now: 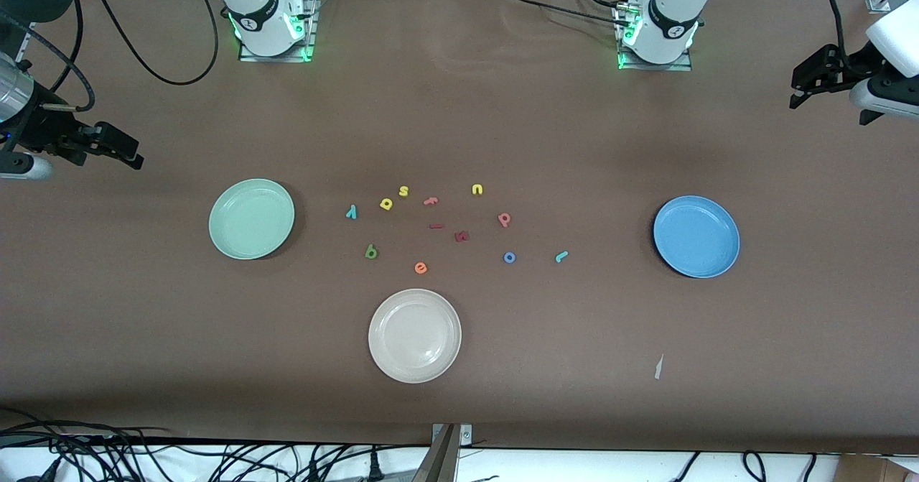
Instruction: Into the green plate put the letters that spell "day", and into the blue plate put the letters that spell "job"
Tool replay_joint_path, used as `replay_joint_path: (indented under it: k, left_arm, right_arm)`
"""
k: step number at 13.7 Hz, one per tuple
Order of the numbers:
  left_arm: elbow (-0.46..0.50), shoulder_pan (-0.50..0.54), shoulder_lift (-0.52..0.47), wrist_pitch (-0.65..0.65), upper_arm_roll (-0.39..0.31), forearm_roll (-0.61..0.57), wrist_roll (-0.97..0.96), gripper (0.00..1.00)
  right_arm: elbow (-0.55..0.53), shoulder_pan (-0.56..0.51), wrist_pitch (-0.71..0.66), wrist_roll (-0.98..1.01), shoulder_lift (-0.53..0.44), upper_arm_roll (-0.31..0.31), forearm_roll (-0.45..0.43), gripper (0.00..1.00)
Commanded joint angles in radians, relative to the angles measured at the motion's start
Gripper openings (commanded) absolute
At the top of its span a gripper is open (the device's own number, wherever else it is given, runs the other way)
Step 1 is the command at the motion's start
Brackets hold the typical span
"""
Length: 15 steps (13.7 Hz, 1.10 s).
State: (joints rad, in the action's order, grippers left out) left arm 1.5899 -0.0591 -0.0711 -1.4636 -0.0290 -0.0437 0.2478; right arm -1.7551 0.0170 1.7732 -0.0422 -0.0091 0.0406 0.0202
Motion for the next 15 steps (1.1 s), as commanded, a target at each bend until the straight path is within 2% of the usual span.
replay_joint_path:
  k: [1, 5, 8, 10, 15]
  left_arm:
    - [-0.038, 0.018, 0.017, 0.031, -0.011, 0.053, -0.021, 1.00]
    - [-0.034, 0.107, 0.025, 0.039, -0.012, 0.123, -0.021, 1.00]
    - [-0.038, 0.104, 0.027, 0.087, 0.006, 0.123, -0.034, 1.00]
    - [-0.039, 0.097, 0.027, 0.098, 0.029, 0.107, -0.120, 1.00]
    - [-0.067, 0.105, 0.037, 0.101, 0.020, 0.107, -0.140, 1.00]
  right_arm:
    - [-0.018, -0.005, 0.005, 0.005, -0.015, -0.004, -0.005, 1.00]
    - [-0.015, -0.005, 0.003, 0.008, -0.011, -0.004, -0.005, 1.00]
    - [-0.015, -0.005, 0.002, 0.008, -0.011, -0.004, -0.006, 1.00]
    - [-0.015, -0.005, -0.001, 0.008, -0.011, -0.004, -0.006, 1.00]
    - [-0.015, -0.005, -0.001, 0.008, -0.011, -0.005, -0.006, 1.00]
